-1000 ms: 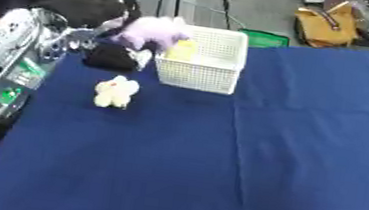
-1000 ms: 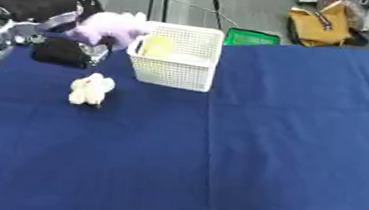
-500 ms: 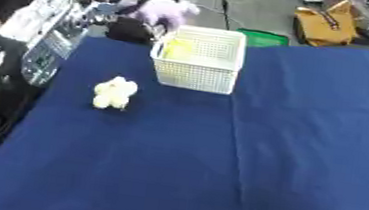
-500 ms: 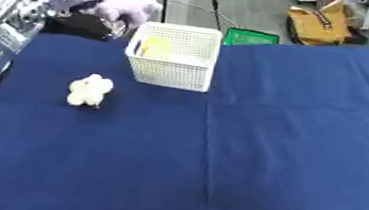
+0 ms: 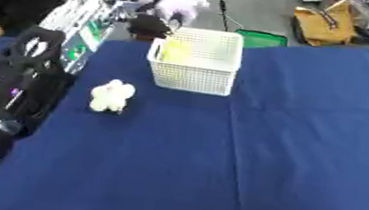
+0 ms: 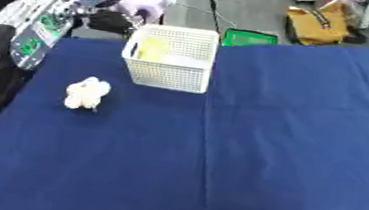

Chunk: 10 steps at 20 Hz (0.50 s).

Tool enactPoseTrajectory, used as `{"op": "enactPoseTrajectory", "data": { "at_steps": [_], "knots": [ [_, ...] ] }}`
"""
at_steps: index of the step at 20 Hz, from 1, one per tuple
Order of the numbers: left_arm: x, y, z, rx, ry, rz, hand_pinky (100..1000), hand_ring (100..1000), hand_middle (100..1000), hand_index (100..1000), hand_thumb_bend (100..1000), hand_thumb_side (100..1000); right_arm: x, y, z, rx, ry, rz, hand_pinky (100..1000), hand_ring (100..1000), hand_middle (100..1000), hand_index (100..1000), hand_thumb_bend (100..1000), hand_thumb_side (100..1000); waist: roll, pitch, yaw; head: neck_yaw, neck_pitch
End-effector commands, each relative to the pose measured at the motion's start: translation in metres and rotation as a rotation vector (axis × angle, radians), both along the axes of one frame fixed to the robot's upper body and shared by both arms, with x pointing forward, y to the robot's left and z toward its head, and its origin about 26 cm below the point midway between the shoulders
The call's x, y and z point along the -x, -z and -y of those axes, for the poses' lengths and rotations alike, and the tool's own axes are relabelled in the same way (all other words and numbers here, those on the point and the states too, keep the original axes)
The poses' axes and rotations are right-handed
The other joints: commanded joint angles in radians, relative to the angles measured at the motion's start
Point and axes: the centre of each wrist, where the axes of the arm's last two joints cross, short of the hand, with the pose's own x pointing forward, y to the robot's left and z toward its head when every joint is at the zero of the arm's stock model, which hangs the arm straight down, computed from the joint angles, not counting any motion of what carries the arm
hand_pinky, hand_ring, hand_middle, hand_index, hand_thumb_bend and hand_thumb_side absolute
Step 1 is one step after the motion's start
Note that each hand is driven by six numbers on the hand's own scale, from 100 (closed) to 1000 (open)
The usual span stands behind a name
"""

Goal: Pick up objects on the table and place them in the box.

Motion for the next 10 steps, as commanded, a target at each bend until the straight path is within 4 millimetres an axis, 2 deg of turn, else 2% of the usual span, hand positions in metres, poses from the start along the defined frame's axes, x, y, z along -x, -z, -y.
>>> {"op": "enactPoseTrajectory", "data": {
  "at_steps": [1,7,8,9,10],
  "knots": [
    [-0.009,-0.009,-0.004,0.014,-0.011,0.046,799,835,813,637,100,854,0.002,-0.010,-0.002,0.010,-0.026,0.045,753,740,545,769,100,812,-0.003,-0.014,-0.004,0.012,-0.016],
    [-0.030,0.005,-0.007,0.041,-0.039,0.059,795,834,813,661,100,856,0.001,-0.015,-0.006,0.010,-0.047,0.065,753,740,543,768,100,810,0.009,0.009,-0.042,0.049,-0.038],
    [-0.032,0.007,-0.008,0.041,-0.041,0.060,786,836,815,718,100,859,0.000,-0.015,-0.006,0.009,-0.048,0.067,753,740,543,768,100,809,0.010,0.012,-0.046,0.051,-0.041],
    [-0.034,0.010,-0.008,0.044,-0.047,0.057,786,836,815,718,100,859,0.000,-0.016,-0.007,0.009,-0.051,0.070,753,740,543,768,100,809,0.011,0.015,-0.051,0.053,-0.045],
    [-0.036,0.012,-0.008,0.043,-0.050,0.058,785,837,817,780,110,861,0.000,-0.017,-0.007,0.009,-0.054,0.071,753,740,543,768,100,808,0.012,0.017,-0.054,0.054,-0.047]
  ]
}}
